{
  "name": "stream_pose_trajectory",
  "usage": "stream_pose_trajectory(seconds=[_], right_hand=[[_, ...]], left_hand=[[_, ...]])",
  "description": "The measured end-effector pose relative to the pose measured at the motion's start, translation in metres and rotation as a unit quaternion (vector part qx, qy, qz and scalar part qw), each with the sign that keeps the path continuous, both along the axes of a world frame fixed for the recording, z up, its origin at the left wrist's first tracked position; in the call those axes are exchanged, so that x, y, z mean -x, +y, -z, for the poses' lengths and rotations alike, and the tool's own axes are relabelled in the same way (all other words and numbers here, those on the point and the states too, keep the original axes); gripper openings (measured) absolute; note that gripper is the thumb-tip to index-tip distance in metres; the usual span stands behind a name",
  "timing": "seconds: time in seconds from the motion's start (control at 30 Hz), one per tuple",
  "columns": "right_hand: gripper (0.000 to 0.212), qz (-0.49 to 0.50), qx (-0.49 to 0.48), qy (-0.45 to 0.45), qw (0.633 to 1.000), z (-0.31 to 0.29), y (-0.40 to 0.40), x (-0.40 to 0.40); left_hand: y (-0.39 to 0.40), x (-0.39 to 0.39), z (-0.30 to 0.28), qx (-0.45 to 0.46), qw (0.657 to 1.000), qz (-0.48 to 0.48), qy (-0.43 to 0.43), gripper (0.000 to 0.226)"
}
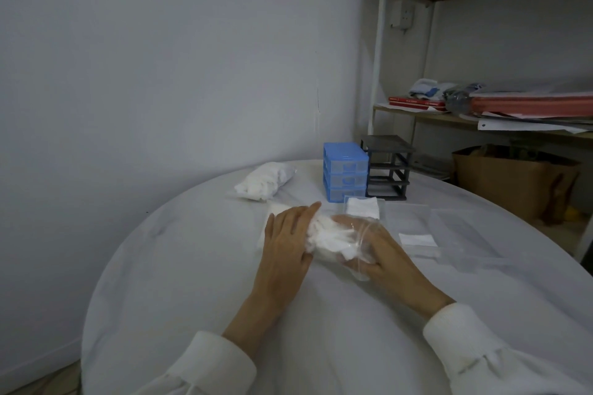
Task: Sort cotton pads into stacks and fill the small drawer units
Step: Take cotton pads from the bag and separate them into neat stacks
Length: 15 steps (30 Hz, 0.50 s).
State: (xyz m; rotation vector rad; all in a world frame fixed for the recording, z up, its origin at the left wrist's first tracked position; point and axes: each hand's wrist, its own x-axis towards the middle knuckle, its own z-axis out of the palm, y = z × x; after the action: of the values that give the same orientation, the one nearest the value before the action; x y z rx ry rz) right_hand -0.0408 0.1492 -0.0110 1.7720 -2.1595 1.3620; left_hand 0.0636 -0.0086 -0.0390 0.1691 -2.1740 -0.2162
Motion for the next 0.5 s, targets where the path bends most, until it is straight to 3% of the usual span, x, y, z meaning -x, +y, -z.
stream_pose_trajectory(seconds=[0.1,0.27,0.5], right_hand=[[0.047,0.003,0.002,0.018,1.000,-0.0024,-0.0040,-0.0053],[0.024,0.023,0.023,-0.026,0.999,-0.0012,-0.0032,-0.0030],[0.018,0.055,0.009,0.047,0.997,-0.0027,-0.0019,0.0004]], left_hand=[[0.0004,0.0013,-0.0003,0.009,1.000,0.002,-0.020,0.085],[0.0050,0.0027,-0.0001,0.137,0.988,-0.061,-0.022,0.079],[0.0042,-0.0021,-0.0060,0.167,0.979,-0.114,-0.017,0.075]])
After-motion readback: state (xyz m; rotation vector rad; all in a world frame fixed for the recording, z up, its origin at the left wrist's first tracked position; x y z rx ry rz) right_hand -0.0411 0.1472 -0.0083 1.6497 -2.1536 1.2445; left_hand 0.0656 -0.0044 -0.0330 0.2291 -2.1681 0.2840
